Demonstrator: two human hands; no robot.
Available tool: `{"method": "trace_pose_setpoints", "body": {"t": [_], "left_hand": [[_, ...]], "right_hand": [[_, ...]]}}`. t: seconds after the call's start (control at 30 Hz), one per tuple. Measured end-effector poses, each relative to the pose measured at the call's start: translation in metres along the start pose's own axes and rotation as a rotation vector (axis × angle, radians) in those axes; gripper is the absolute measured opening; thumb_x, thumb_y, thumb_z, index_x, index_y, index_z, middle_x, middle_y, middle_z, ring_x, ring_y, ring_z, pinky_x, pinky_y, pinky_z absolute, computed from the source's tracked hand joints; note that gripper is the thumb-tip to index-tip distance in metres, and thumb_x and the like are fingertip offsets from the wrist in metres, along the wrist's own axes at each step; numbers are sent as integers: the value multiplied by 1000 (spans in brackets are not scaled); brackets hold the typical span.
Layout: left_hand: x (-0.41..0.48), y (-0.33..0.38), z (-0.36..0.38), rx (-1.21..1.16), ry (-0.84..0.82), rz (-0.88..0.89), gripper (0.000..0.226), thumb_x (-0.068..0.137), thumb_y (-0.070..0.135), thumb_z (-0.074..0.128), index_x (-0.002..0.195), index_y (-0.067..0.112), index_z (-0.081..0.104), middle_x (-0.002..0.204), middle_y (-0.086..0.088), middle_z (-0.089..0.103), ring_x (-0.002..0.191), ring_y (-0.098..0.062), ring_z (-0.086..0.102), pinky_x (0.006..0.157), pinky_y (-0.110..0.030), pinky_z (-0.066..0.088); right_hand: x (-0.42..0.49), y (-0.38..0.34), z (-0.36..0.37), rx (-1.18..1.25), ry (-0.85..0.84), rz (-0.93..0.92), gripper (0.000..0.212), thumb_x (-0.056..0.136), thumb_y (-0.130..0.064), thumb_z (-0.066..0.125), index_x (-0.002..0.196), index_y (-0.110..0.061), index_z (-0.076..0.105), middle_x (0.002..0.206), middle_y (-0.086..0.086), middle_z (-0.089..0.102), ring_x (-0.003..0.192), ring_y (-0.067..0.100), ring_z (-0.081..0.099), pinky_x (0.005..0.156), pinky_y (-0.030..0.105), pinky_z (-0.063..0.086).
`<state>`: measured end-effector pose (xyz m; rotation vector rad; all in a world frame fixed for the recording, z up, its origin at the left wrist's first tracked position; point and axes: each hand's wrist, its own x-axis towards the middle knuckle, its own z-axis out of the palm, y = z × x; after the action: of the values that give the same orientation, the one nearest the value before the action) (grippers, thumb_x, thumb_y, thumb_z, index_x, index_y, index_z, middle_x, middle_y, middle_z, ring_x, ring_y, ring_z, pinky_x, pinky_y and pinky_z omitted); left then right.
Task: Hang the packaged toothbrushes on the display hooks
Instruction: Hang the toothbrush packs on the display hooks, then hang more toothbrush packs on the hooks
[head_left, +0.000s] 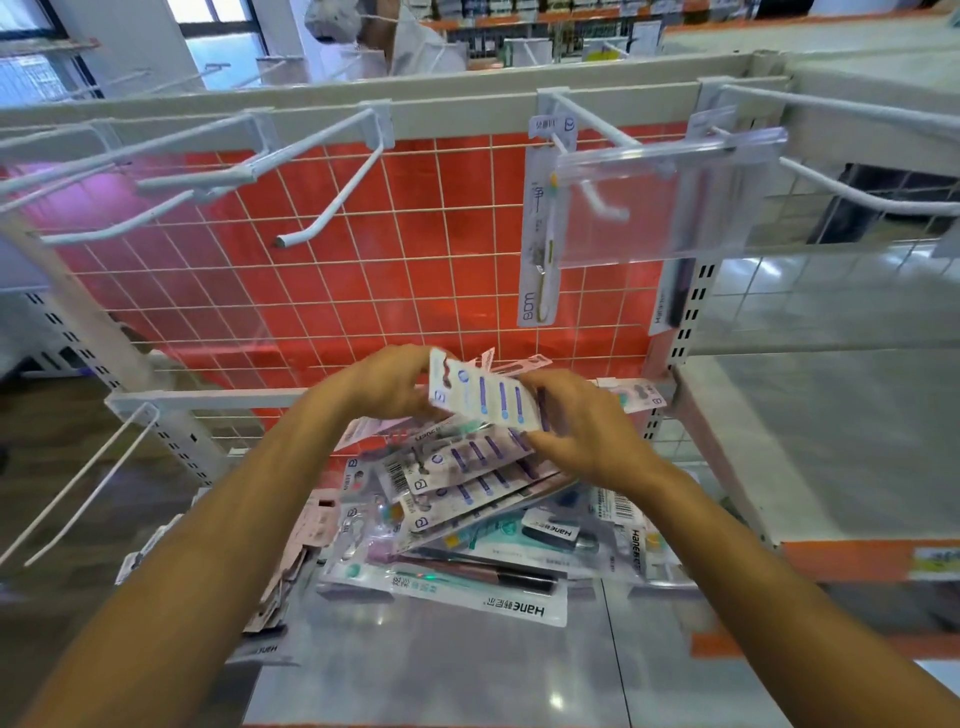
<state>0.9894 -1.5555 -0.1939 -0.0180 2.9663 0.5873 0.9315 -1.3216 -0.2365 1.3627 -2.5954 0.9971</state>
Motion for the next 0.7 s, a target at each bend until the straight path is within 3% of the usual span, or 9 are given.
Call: {"method": "trace_pose_setpoints", "body": {"t": [0.1, 0.3, 0.47, 0.57, 0.63, 0.7], "left_hand": [[-5, 5, -5, -74, -5, -50, 55, 81, 15, 76, 131, 17, 53, 132, 3, 58, 119, -17, 53, 105, -36, 40], [-7, 18, -17, -91, 15, -70, 57, 84, 16, 72, 137, 14, 50, 130, -4, 61, 117, -22, 58, 105, -44, 45], [-14, 34, -28, -210, 107, 9, 36, 94, 23, 61, 129, 18, 58, 117, 1, 66, 106, -20, 63, 100, -42, 47], [-20, 47, -29, -355, 185, -13, 39, 99, 40, 46, 129, 19, 59, 117, 11, 60, 103, -12, 56, 97, -32, 39], [-19, 51, -25, -498, 252, -74, 43, 101, 44, 37, 116, 13, 63, 101, 6, 60, 90, -13, 54, 92, -35, 40], [-17, 53, -22, -679, 326, -146, 42, 104, 41, 36, 96, 10, 63, 88, -1, 60, 84, -19, 53, 89, -39, 42]], "right_hand": [[1, 2, -6, 43, 77, 76, 55, 81, -23, 74, 131, -14, 51, 122, 0, 58, 105, 7, 48, 90, 22, 41], [3, 3, -11, 110, 190, 187, 45, 84, -27, 72, 124, -19, 54, 108, -7, 55, 96, 5, 51, 72, 10, 41], [7, -7, -19, 258, 273, 224, 32, 92, -23, 61, 124, -17, 56, 104, -6, 56, 90, 8, 53, 74, 18, 47], [9, -15, -25, 321, 268, 226, 13, 99, -22, 48, 105, -19, 59, 86, -7, 55, 74, 6, 50, 66, 22, 44], [9, -23, -29, 394, 237, 251, 19, 102, -24, 41, 90, -19, 55, 76, -6, 51, 64, 6, 45, 59, 18, 38], [9, -32, -32, 500, 181, 297, 23, 103, -27, 38, 87, -17, 53, 76, -3, 51, 68, 10, 47, 64, 28, 42]]}}
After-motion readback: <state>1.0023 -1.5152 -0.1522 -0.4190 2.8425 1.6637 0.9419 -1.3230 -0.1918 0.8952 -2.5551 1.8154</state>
